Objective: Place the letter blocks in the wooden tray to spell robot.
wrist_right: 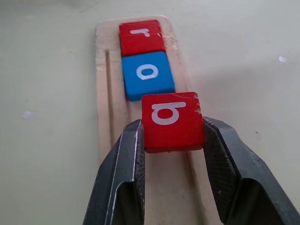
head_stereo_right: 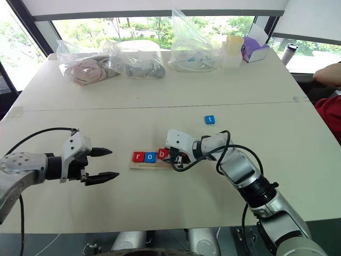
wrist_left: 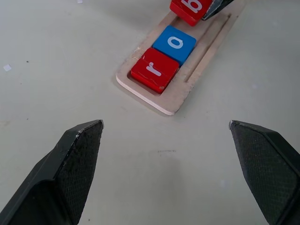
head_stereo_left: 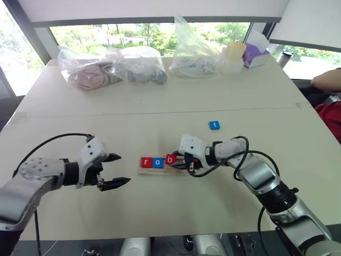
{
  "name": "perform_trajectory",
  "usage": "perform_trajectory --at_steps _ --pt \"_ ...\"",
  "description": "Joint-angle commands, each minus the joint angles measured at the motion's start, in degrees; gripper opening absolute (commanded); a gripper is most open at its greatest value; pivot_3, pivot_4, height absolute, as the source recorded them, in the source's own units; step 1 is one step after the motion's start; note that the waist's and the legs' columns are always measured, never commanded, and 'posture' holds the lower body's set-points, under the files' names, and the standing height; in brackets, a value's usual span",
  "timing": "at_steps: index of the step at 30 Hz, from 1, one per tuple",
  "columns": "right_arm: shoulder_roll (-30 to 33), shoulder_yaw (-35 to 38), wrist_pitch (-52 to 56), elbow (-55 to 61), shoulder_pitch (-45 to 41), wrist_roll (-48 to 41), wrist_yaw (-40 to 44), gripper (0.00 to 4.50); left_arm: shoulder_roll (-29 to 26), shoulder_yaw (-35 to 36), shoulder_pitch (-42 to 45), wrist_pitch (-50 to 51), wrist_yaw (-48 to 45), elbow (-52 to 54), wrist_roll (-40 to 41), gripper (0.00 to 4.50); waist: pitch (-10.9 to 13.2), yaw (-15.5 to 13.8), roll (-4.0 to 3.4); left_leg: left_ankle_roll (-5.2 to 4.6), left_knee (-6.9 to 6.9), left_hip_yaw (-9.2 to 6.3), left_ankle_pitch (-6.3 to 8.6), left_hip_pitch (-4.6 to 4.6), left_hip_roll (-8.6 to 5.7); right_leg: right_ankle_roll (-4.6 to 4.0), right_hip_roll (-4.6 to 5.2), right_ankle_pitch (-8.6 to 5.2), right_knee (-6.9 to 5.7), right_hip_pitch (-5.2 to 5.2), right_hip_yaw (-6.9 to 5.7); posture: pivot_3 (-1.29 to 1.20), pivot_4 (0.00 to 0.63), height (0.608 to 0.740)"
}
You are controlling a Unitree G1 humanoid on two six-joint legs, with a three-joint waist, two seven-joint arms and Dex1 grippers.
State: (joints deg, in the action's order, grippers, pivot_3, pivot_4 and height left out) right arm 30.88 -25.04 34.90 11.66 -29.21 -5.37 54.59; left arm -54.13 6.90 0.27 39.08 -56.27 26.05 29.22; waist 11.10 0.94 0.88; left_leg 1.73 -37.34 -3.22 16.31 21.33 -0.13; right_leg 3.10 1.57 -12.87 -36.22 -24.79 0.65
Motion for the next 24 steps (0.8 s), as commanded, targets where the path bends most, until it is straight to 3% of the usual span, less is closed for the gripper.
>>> perform_trajectory --at_steps 1,24 --pt "-0.38 -0.20 -1.48 1.07 0.09 -0.13 0.46 1.15 0.16 -0.53 1.14 -1.03 0.23 0.73 -0.44 4.50 0.00 0.00 0.00 0.00 0.00 0.01 0.00 0.00 0.00 0.00 -0.01 0.00 0.00 0.00 0.00 0.00 0.150 0.740" --pt "-5.71 -2.55 -3.86 -5.07 -2.77 1.84 1.09 1.15 1.81 -2.09 -0.06 -5.36 0.76 -2.59 -4.77 4.50 -0.01 0.05 0.01 0.00 0.00 0.02 0.00 -0.01 0.01 0.02 -0.01 0.03 -0.01 0.00 0.00 0.00 0.150 0.740"
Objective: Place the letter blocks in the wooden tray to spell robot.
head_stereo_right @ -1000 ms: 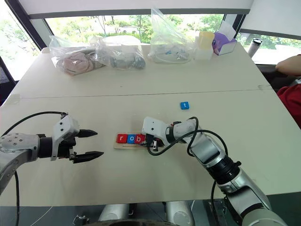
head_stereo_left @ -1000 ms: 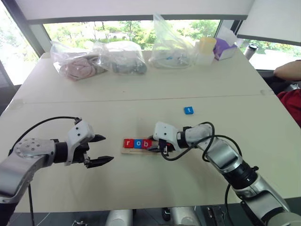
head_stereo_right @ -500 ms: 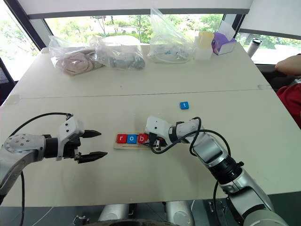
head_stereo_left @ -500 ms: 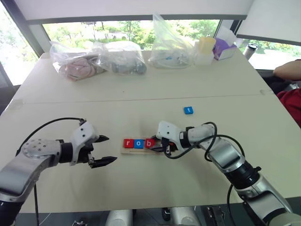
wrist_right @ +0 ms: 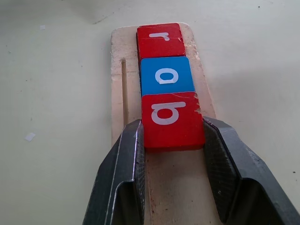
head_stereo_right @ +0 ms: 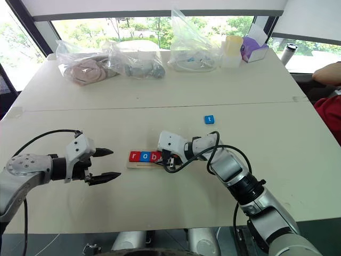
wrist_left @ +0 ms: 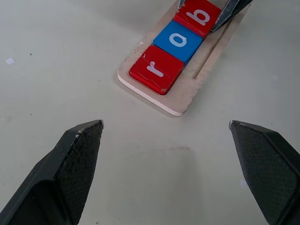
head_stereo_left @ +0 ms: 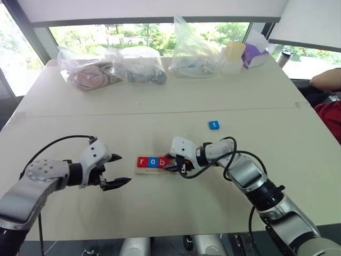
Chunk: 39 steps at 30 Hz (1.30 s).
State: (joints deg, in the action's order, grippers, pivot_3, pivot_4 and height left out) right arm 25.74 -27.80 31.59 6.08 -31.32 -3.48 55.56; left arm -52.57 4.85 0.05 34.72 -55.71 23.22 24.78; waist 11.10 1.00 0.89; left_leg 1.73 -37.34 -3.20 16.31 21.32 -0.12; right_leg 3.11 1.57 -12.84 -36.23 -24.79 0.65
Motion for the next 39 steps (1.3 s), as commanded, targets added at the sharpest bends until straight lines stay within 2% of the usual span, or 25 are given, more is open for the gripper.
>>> perform_trajectory --at_steps 1,6,8,13,17,21,26,32,39 --pt "-0.62 0.27 -0.51 0.43 -0.70 -0.09 0.10 1.15 0.34 -0.13 0.21 -1.11 0.20 0.14 -0.46 4.50 0.00 0.00 0.00 0.00 0.00 0.00 0.00 0.00 0.00 0.00 0.00 0.00 0.00 0.00 0.00 0.00 0.150 0.740" --pt "-1.13 1.50 0.45 1.08 -0.95 -0.97 -0.34 3.75 0.66 -0.52 0.28 -1.59 0.18 -0.21 -1.11 4.50 0.00 0.03 0.00 0.00 0.00 0.00 0.00 0.00 0.00 0.05 0.00 0.03 0.00 0.00 0.00 0.00 0.150 0.740" --pt "-1.31 2.64 1.34 1.97 -1.46 -2.02 -0.21 4.46 0.60 -0.56 0.35 -1.76 0.14 -0.48 -1.25 4.50 0.00 0.01 0.00 0.00 0.00 -0.02 0.00 0.00 0.00 0.07 0.00 0.04 -0.01 0.00 0.00 0.00 0.150 0.740" --pt "-3.09 8.32 5.35 3.55 -4.08 -6.04 -2.10 4.46 0.66 -0.63 0.61 -2.34 0.08 -1.25 -1.78 4.50 0.00 0.02 0.00 0.00 -0.01 -0.03 0.00 0.00 0.00 0.06 0.00 0.05 -0.01 0.00 0.00 0.00 0.150 0.740" --pt "-2.96 19.97 12.30 6.39 -5.06 -9.19 -9.92 4.46 1.40 1.34 1.28 -0.97 0.68 -0.08 0.32 4.50 0.00 -0.38 0.00 0.00 0.00 -0.06 0.00 0.02 0.00 0.07 0.02 0.06 -0.01 0.00 0.00 0.00 0.150 0.740" --pt "-0.14 25.03 19.96 12.88 1.32 -6.82 -18.44 4.46 3.10 4.72 4.14 4.62 2.01 3.36 7.54 4.50 -0.06 -0.59 0.09 0.01 0.00 -0.10 0.00 0.09 -0.01 0.10 0.16 0.04 0.04 0.02 -0.01 0.00 0.150 0.740" --pt "-4.10 27.08 31.12 22.54 9.56 -8.21 -26.80 4.46 3.10 3.40 7.48 7.02 2.89 4.32 8.80 4.50 -0.05 0.29 0.07 0.00 0.04 -0.03 0.00 0.01 -0.05 0.12 0.08 0.04 0.00 0.01 0.11 0.00 0.150 0.740" --pt "-3.99 26.96 33.42 26.48 13.78 -10.67 -27.88 4.46 1.97 0.38 8.96 5.02 1.11 1.35 6.48 4.50 -0.04 0.45 0.05 0.01 0.02 0.00 -0.01 -0.09 0.02 -0.01 -0.13 0.01 -0.17 -0.01 0.07 0.00 0.150 0.740" --pt "-1.12 22.50 31.26 26.60 18.23 -10.78 -28.15 4.46 1.97 -1.30 9.86 3.76 0.55 0.17 4.67 4.50 -0.05 0.03 0.06 0.02 0.01 0.12 -0.02 -0.01 -0.02 -0.05 -0.06 -0.01 -0.07 -0.01 0.07 0.00 0.150 0.740"
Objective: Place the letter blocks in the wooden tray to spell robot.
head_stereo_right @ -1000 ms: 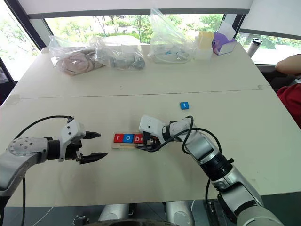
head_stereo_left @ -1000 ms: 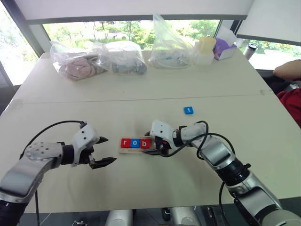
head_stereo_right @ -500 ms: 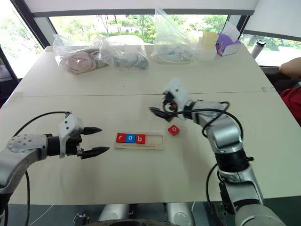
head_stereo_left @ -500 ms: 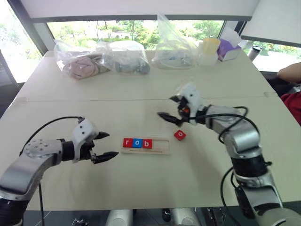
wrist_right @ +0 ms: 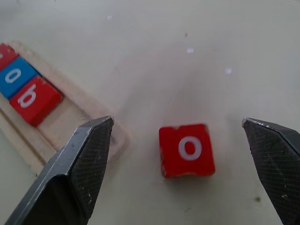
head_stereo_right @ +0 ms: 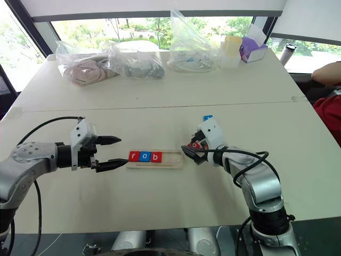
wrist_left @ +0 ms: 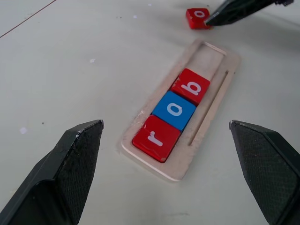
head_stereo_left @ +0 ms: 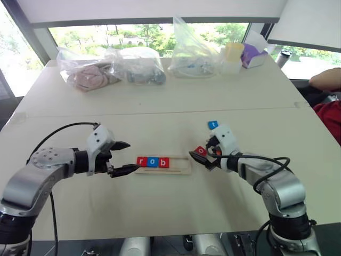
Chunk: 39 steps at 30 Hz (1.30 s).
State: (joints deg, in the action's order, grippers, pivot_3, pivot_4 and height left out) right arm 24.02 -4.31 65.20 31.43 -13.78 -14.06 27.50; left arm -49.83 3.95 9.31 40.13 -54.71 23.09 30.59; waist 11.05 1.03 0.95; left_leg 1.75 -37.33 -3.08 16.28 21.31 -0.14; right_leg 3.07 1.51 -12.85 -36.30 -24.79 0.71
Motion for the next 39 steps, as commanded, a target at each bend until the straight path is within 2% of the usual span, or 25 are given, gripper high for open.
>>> perform_trajectory --at_steps 1,4,6,9,10,12,20,25,30,36,39 --pt "0.78 -1.28 -3.64 -0.22 1.06 0.33 -0.45 4.46 -0.91 -0.99 0.45 -2.28 -0.49 0.01 -1.98 4.50 0.00 0.00 0.00 0.00 0.00 0.02 0.00 0.00 0.00 0.01 0.01 0.00 0.01 0.00 0.00 0.00 0.150 0.740" --pt "0.78 -1.49 -7.50 -4.29 1.27 1.50 -1.29 4.46 -0.79 -1.71 0.07 -3.26 -0.57 -0.41 -3.13 4.50 -0.01 0.08 0.01 0.00 -0.01 0.05 0.00 0.00 -0.01 0.00 0.01 0.00 0.02 0.00 0.00 0.00 0.150 0.740" --pt "0.30 -0.42 -9.09 -6.67 0.97 1.03 -1.53 3.94 -0.76 -2.06 -0.50 -3.79 -0.44 -0.29 -3.97 4.50 -0.01 0.08 0.02 0.00 -0.02 0.07 0.00 -0.03 0.00 0.03 0.00 -0.03 0.02 0.01 0.01 0.00 0.150 0.740" --pt "0.61 -0.33 -9.85 -7.14 1.13 0.58 -1.51 2.68 -0.54 -2.18 -1.07 -4.11 -0.33 -0.03 -4.28 4.50 -0.01 -0.01 0.02 0.00 -0.02 0.06 0.00 -0.05 0.01 0.13 -0.01 -0.08 0.01 0.03 0.01 0.00 0.150 0.740" --pt "0.67 -0.38 -9.96 -7.02 1.30 0.44 -1.51 2.00 -0.43 -2.21 -1.22 -4.20 -0.27 0.04 -4.31 4.50 -0.02 -0.11 0.02 0.00 -0.03 0.05 0.00 -0.03 0.01 0.13 -0.01 -0.07 0.01 0.03 0.01 0.00 0.150 0.740" --pt "0.62 -0.57 -9.86 -6.70 1.51 0.15 -1.68 1.16 -0.21 -2.43 -1.34 -4.42 -0.17 -0.01 -4.45 4.50 -0.03 -0.20 0.04 0.00 -0.07 0.04 0.00 -0.03 0.00 0.12 0.02 -0.08 0.02 0.07 0.01 0.00 0.150 0.740" --pt "-0.02 -1.02 -8.15 -4.34 2.24 -0.91 -2.89 1.16 0.51 -3.16 -0.63 -5.24 -0.68 -1.07 -5.35 4.50 -0.03 -0.20 0.04 0.00 -0.09 0.00 0.00 -0.03 0.01 0.12 0.01 -0.07 0.02 0.08 0.01 0.00 0.150 0.740" --pt "-1.50 1.10 -4.59 -3.38 2.31 -1.88 -5.52 1.16 0.75 -3.72 -0.20 -5.75 -0.81 -1.52 -5.67 4.50 -0.03 -0.21 0.04 0.00 -0.09 0.00 0.00 -0.02 0.00 0.06 0.01 -0.03 0.02 0.08 0.01 0.00 0.150 0.740" --pt "-9.28 10.87 5.98 3.53 0.65 -1.53 -15.28 1.16 0.41 -3.44 -0.57 -5.87 -1.18 -1.41 -5.50 4.50 -0.02 -0.25 0.03 0.00 -0.08 -0.02 0.00 -0.01 0.01 0.04 0.01 0.02 0.01 0.06 0.02 0.00 0.150 0.740" --pt "-16.16 14.79 19.66 13.17 1.62 2.20 -24.30 1.16 0.71 -4.07 -0.15 -6.43 -1.71 -2.19 -5.86 4.50 -0.03 -0.07 0.02 0.00 -0.03 -0.11 0.00 0.01 0.01 0.02 0.02 0.01 0.02 0.02 0.02 0.00 0.150 0.740" --pt "-18.72 15.69 22.74 14.98 2.71 4.49 -27.15 1.16 1.24 -5.02 0.58 -6.45 -2.01 -2.33 -5.86 4.50 -0.03 -0.05 0.01 0.00 0.01 -0.13 0.00 0.01 0.02 0.01 0.00 0.01 0.01 -0.01 0.02 0.00 0.150 0.740"
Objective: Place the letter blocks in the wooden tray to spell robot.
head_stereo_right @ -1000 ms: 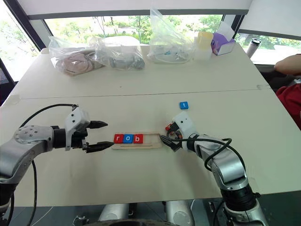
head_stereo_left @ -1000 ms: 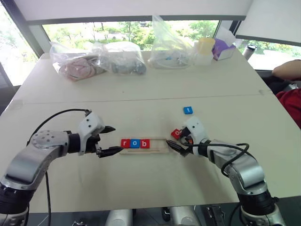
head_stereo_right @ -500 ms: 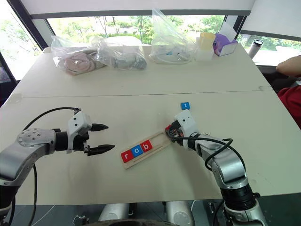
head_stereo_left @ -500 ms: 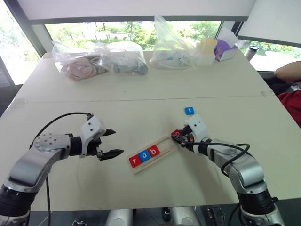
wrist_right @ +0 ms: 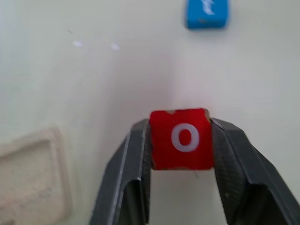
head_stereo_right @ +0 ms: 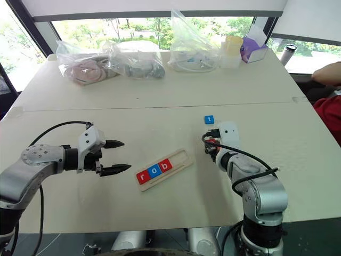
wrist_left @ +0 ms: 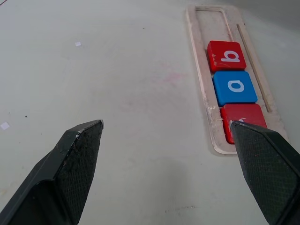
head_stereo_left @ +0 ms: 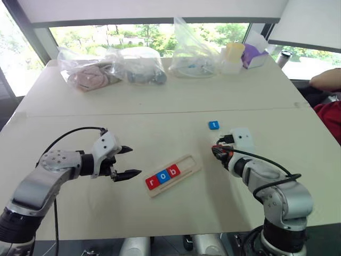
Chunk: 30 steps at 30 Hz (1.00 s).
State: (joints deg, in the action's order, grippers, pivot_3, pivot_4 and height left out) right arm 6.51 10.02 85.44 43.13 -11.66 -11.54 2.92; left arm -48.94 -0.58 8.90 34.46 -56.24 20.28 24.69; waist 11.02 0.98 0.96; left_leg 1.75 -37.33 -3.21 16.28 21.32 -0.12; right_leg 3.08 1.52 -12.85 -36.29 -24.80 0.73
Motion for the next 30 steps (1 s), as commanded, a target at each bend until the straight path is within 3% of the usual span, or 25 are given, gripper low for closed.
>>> perform_trajectory --at_steps 1,7,8,12,14,18,22,25,30 --pt "-2.04 1.53 2.56 3.14 1.08 2.78 -3.46 1.16 0.54 -0.80 1.24 -0.74 -0.64 0.40 0.09 4.50 0.00 0.01 0.00 0.00 0.00 0.00 0.00 0.00 0.00 -0.01 0.00 -0.01 0.00 0.00 0.00 0.00 0.150 0.740" --pt "-3.29 1.28 1.51 1.51 1.04 3.88 -4.00 4.16 0.34 -1.23 1.83 0.47 -2.35 1.37 1.08 4.50 -0.01 0.07 -0.01 0.00 -0.01 0.01 0.00 -0.01 0.00 0.12 0.01 -0.12 0.00 0.01 0.00 0.00 0.150 0.740" --pt "-3.00 1.42 1.51 1.41 0.68 4.00 -3.94 4.44 0.23 -1.19 1.82 0.49 -2.51 1.46 1.11 4.50 -0.01 0.03 -0.01 0.00 -0.01 0.01 0.00 -0.01 -0.01 0.12 0.02 -0.11 0.00 0.01 0.00 0.00 0.150 0.740" --pt "0.62 0.84 -1.33 2.34 -0.36 2.74 -1.14 4.44 0.17 -0.77 1.80 0.67 -2.51 1.56 1.21 4.50 -0.01 0.06 -0.01 0.00 -0.01 0.02 0.00 0.00 -0.02 0.10 0.05 -0.12 0.01 0.01 0.00 0.00 0.150 0.740" --pt "10.75 -1.39 -13.38 4.86 2.75 1.46 7.51 4.44 0.09 -0.78 1.38 0.84 -2.43 1.79 1.26 4.50 0.02 0.08 -0.06 0.00 -0.01 0.03 0.00 0.01 -0.03 0.12 0.03 -0.13 0.04 0.01 0.00 0.00 0.150 0.740" --pt "17.24 8.34 -24.22 1.62 5.86 -8.82 23.26 4.44 -0.77 -0.80 1.52 1.03 -3.33 1.54 1.34 4.50 0.01 0.17 -0.02 -0.01 0.05 0.13 0.01 0.03 -0.02 0.25 0.00 -0.16 0.13 0.05 -0.03 0.00 0.150 0.740" --pt "31.60 11.81 -41.74 -10.00 11.86 -12.29 45.70 4.44 -1.74 -1.28 2.64 1.23 -6.03 1.17 2.16 4.50 0.02 -0.07 -0.03 -0.01 0.03 0.17 0.01 -0.01 -0.02 0.24 -0.02 -0.17 0.11 0.09 -0.06 0.00 0.150 0.740" --pt "39.59 8.41 -55.35 -23.11 12.75 -8.92 56.32 4.44 -1.97 -1.05 2.87 1.22 -6.41 1.03 1.99 4.50 0.02 -0.04 -0.01 -0.02 -0.02 0.25 0.01 -0.08 -0.03 0.19 0.00 -0.20 0.15 0.18 -0.03 0.00 0.150 0.740" --pt "44.58 -1.09 -74.40 -42.15 5.13 -3.24 67.34 4.44 -2.43 -0.66 1.21 1.48 -5.90 2.71 1.63 4.50 0.04 0.62 0.01 -0.01 -0.08 0.38 0.01 -0.22 0.00 0.16 -0.05 -0.17 0.11 0.24 0.04 0.00 0.150 0.740"
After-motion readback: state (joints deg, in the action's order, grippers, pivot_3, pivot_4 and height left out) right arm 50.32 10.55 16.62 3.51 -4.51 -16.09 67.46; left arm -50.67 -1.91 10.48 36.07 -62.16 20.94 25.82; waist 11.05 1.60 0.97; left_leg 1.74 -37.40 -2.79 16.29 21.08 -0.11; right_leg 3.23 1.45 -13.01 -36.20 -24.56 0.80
